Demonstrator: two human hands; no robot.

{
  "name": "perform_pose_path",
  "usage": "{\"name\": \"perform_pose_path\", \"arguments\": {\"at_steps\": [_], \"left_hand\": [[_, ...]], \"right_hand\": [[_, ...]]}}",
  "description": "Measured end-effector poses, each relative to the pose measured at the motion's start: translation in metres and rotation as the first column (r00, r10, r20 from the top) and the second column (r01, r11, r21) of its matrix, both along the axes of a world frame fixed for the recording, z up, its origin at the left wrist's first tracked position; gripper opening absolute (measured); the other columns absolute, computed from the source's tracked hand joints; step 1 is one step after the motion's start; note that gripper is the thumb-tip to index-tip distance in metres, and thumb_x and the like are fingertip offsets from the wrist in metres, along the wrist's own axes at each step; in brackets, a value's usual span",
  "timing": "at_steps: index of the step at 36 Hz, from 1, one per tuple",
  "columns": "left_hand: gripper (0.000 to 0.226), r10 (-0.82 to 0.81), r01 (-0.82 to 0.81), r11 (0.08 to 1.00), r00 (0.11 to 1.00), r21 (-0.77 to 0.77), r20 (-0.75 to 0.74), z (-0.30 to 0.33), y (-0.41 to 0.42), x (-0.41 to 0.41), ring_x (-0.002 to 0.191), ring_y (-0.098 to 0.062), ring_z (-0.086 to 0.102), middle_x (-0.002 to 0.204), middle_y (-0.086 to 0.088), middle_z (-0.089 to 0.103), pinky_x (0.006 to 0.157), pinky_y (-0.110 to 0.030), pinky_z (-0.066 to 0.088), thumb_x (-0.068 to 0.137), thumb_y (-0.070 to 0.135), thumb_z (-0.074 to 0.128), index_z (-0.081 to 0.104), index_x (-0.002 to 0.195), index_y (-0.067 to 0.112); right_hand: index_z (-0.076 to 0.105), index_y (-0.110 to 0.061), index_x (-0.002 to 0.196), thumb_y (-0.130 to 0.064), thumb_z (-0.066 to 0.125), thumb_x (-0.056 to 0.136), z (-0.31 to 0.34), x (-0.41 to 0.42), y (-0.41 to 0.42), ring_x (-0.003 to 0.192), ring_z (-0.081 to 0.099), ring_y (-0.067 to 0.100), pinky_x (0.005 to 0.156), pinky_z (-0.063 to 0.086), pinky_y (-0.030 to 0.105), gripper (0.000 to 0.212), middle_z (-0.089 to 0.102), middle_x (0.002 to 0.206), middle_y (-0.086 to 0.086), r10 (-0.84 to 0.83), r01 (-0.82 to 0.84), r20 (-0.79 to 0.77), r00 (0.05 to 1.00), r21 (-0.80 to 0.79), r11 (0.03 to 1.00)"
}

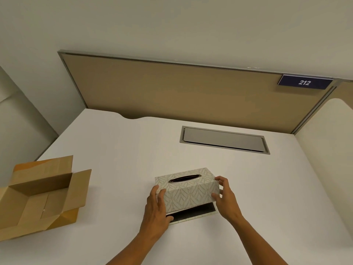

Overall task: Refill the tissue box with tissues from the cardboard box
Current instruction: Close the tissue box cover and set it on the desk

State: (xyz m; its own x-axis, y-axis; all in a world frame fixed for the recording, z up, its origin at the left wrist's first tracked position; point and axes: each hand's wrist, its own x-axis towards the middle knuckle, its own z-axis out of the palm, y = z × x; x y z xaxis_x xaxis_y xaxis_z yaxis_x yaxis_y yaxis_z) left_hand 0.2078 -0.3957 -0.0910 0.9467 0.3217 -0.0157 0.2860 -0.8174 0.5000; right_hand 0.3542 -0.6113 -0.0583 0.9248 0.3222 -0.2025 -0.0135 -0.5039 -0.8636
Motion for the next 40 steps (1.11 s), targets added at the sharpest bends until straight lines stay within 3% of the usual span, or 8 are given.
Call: {"name": "perform_pose_path", "arguments": {"at_steps": [7,12,15,19,23,29,34,40], "left_hand": [[0.091,-0.042,0.042,0.999,0.999,-0.004,0.029,-0.008,-0.005,-0.009,0.134,-0.029,0.040,0.152,-0.013,0.015,0.104,-0.038,0.047,0.074,0.025,0.084,0.017,0.135,0.023],[0.083,-0.074,0.075,0.997,0.996,-0.029,0.043,-0.014,-0.007,-0.019,0.117,-0.029,0.057,0.147,-0.011,0.018,0.090,-0.035,0.057,0.072,0.015,0.085,0.028,0.131,0.022],[0.073,-0.074,0.076,0.996,0.997,-0.039,0.034,-0.016,-0.010,-0.023,0.104,-0.027,0.062,0.146,-0.009,0.015,0.084,-0.031,0.057,0.078,0.008,0.077,0.027,0.129,0.023],[0.060,-0.071,0.071,0.997,0.997,-0.040,-0.007,-0.014,-0.013,-0.025,0.105,-0.024,0.061,0.146,-0.010,0.017,0.084,-0.028,0.056,0.086,0.012,0.070,0.030,0.129,0.021],[0.044,-0.069,0.066,0.997,0.995,-0.045,-0.072,-0.014,-0.012,-0.029,0.111,-0.017,0.058,0.145,-0.008,0.018,0.085,-0.016,0.049,0.092,0.017,0.064,0.043,0.131,0.015],[0.044,-0.110,0.102,0.992,0.988,-0.073,-0.104,-0.019,-0.011,-0.033,0.117,-0.010,0.057,0.142,-0.004,0.014,0.083,-0.007,0.047,0.092,0.005,0.059,0.042,0.129,0.023],[0.041,-0.105,0.098,0.993,0.989,-0.065,-0.102,-0.018,-0.013,-0.033,0.118,-0.012,0.055,0.142,-0.005,0.018,0.083,-0.003,0.042,0.092,0.005,0.060,0.044,0.124,0.025],[0.028,-0.067,0.066,0.998,0.996,-0.014,-0.052,-0.008,-0.016,-0.034,0.120,-0.020,0.048,0.142,-0.005,0.023,0.094,-0.019,0.045,0.095,0.022,0.055,0.045,0.121,0.026]], "right_hand": [[0.041,-0.029,0.123,0.006,0.051,0.097,-0.007,-0.014,-0.009,0.105,0.063,0.009,0.067,0.060,0.016,0.044,0.054,0.122,-0.013,-0.036,0.038,-0.037,0.999,0.042,0.998],[0.045,-0.042,0.113,0.008,0.045,0.093,-0.016,-0.023,-0.016,0.097,0.070,0.001,0.068,0.061,0.025,0.054,0.061,0.118,-0.022,-0.058,0.067,-0.106,0.993,0.083,0.994],[0.047,-0.045,0.112,0.004,0.043,0.094,-0.022,-0.026,-0.020,0.090,0.071,0.019,0.071,0.058,0.036,0.053,0.068,0.112,-0.024,-0.077,0.089,-0.127,0.989,0.087,0.992],[0.047,-0.043,0.113,-0.001,0.043,0.095,-0.026,-0.030,-0.020,0.100,0.065,0.037,0.083,0.058,0.051,0.047,0.063,0.123,-0.009,-0.087,0.098,-0.134,0.987,0.081,0.992],[0.049,-0.047,0.107,-0.009,0.053,0.093,-0.032,-0.035,-0.020,0.095,0.061,0.045,0.074,0.050,0.038,0.041,0.062,0.114,0.021,-0.108,0.118,-0.131,0.986,0.076,0.990],[0.049,-0.041,0.111,-0.033,0.067,0.094,-0.036,-0.039,-0.020,0.094,0.063,0.029,0.086,0.056,0.041,0.026,0.060,0.124,-0.010,-0.123,0.129,-0.090,0.988,0.066,0.989],[0.047,-0.040,0.111,-0.033,0.069,0.093,-0.041,-0.038,-0.021,0.094,0.063,0.028,0.089,0.056,0.043,0.029,0.057,0.126,-0.012,-0.123,0.127,-0.065,0.990,0.047,0.991],[0.046,-0.040,0.112,-0.030,0.066,0.096,-0.042,-0.036,-0.023,0.104,0.061,0.019,0.091,0.055,0.039,0.028,0.056,0.127,-0.010,-0.082,0.084,-0.052,0.995,0.032,0.996]]}}
